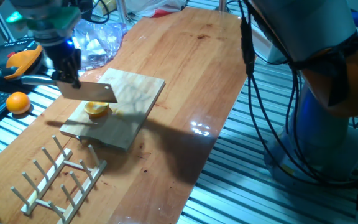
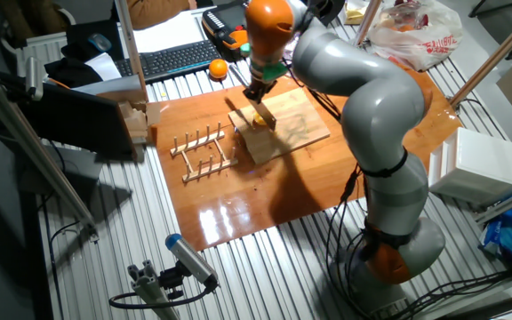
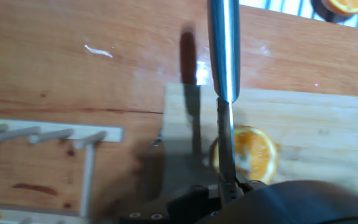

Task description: Chop the orange

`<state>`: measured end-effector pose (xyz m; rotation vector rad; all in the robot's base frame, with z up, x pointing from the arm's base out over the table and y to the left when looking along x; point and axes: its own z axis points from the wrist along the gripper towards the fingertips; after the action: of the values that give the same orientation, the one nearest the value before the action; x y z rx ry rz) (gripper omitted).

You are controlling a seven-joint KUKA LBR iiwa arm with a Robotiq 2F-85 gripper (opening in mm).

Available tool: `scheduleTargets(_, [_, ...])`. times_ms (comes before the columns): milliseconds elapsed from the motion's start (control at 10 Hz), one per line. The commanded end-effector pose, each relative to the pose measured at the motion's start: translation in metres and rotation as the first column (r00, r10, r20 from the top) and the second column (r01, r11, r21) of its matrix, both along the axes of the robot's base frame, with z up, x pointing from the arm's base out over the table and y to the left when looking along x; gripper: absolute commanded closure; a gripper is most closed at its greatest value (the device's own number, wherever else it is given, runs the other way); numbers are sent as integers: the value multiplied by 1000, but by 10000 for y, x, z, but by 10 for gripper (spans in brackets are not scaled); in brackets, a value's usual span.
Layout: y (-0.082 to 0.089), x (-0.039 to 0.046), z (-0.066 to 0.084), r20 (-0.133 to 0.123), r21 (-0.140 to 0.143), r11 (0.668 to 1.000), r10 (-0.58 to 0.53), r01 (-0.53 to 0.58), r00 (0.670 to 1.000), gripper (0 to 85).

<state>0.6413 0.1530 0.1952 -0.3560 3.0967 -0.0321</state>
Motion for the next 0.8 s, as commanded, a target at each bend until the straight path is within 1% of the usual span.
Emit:
scheduleTargets(0, [-164, 17, -54, 0, 8, 1000, 5, -5, 1000, 850])
scheduleTargets(100, [-202, 50, -114, 3, 13, 1000, 14, -14, 1000, 850])
scheduleTargets(400, [-199, 178, -262, 14, 14, 1000, 20, -21, 1000, 850])
scheduleTargets(600, [-221, 277, -382, 37, 11, 999, 30, -30, 999, 850])
scheduleTargets(700, [-238, 295, -391, 37, 13, 999, 31, -32, 999, 850])
